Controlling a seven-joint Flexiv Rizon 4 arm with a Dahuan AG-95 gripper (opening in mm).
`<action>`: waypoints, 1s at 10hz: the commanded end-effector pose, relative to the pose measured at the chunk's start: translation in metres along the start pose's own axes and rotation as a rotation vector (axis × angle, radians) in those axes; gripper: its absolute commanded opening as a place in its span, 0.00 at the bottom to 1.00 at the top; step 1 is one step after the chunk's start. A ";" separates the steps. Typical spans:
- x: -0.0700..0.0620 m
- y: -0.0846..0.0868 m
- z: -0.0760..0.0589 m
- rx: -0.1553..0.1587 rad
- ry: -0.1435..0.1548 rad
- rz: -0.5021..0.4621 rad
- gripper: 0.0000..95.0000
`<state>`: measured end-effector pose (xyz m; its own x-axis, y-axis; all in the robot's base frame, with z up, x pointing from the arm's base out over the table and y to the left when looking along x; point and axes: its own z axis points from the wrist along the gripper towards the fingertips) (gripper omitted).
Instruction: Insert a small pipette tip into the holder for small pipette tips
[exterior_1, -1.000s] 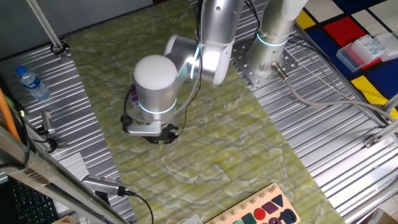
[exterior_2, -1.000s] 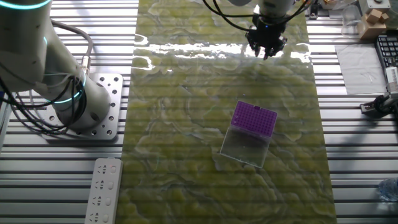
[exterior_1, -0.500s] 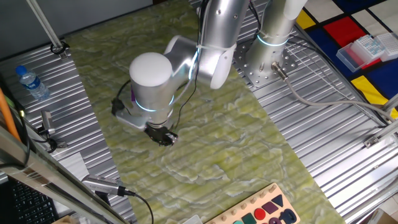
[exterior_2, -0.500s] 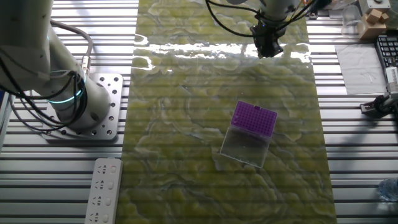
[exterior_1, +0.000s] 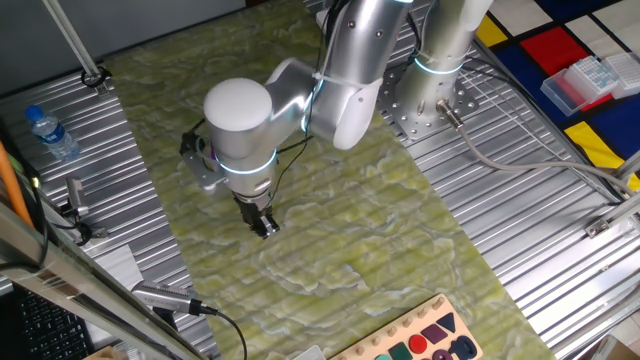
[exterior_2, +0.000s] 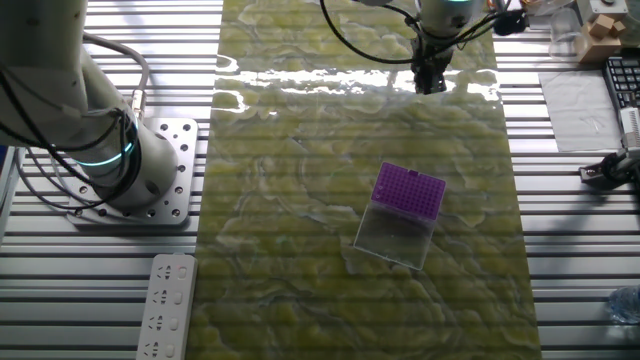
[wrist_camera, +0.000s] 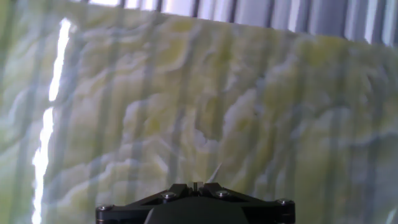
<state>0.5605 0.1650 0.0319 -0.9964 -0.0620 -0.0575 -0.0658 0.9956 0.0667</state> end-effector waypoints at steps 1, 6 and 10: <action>0.000 -0.001 0.000 0.007 0.002 0.027 0.00; 0.000 -0.001 0.000 0.009 -0.002 -0.002 0.00; 0.000 -0.001 0.000 0.024 -0.003 -0.027 0.00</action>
<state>0.5607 0.1643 0.0314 -0.9948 -0.0810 -0.0619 -0.0837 0.9956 0.0424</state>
